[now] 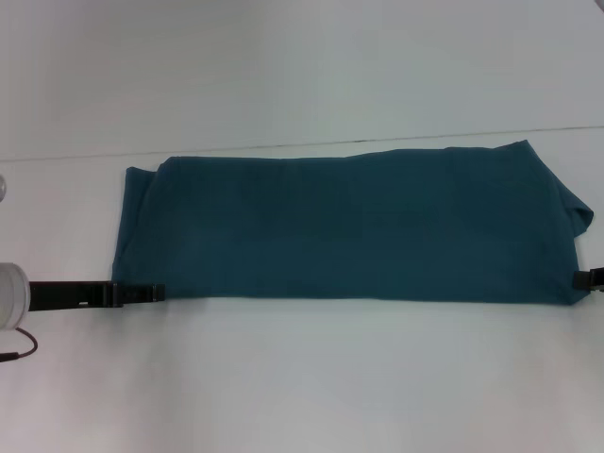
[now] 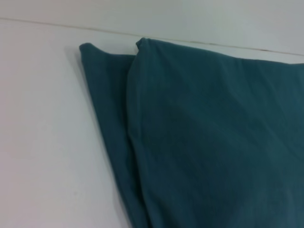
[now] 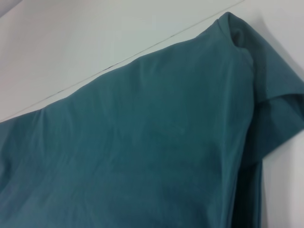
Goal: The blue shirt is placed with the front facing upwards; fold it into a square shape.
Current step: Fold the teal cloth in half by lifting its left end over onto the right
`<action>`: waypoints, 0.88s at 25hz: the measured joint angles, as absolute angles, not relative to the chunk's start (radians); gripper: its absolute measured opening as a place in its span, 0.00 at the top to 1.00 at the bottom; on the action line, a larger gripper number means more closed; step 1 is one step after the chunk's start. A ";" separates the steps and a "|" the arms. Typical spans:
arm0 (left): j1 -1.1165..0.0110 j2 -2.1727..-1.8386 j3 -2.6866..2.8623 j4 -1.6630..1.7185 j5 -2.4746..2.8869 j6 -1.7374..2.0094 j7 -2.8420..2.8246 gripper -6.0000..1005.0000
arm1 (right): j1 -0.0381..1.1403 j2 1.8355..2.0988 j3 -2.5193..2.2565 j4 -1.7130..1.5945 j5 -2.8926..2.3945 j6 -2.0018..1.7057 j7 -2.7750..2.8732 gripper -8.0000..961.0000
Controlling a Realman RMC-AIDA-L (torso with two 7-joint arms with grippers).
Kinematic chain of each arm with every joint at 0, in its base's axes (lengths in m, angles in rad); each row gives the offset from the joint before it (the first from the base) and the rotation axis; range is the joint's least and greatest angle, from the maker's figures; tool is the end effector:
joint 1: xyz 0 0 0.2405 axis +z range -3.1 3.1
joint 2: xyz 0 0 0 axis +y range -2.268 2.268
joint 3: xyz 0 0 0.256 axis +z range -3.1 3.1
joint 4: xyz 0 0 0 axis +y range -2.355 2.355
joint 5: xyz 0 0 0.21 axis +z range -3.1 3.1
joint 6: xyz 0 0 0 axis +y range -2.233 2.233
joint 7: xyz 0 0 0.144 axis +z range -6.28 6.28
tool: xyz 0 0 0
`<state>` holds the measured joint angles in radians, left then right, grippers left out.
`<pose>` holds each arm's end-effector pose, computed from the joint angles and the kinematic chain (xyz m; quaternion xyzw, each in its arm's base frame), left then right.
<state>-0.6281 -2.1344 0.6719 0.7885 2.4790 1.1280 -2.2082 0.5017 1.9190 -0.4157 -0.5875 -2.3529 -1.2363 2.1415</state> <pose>-0.2942 0.3837 0.0001 -0.8108 -0.5196 -0.0723 0.2595 0.3821 0.3392 0.0793 -0.7124 0.6239 0.1580 0.2798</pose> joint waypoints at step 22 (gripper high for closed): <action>-0.635 -2.131 0.670 0.789 2.514 1.104 -2.237 0.10 | 0.502 1.919 -0.416 -0.590 -2.353 -1.236 2.143 0.99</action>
<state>-0.6345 -2.1313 0.6703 0.7889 2.5139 1.1037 -2.2370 0.5017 1.9190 -0.4157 -0.5901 -2.3532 -1.2363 2.1430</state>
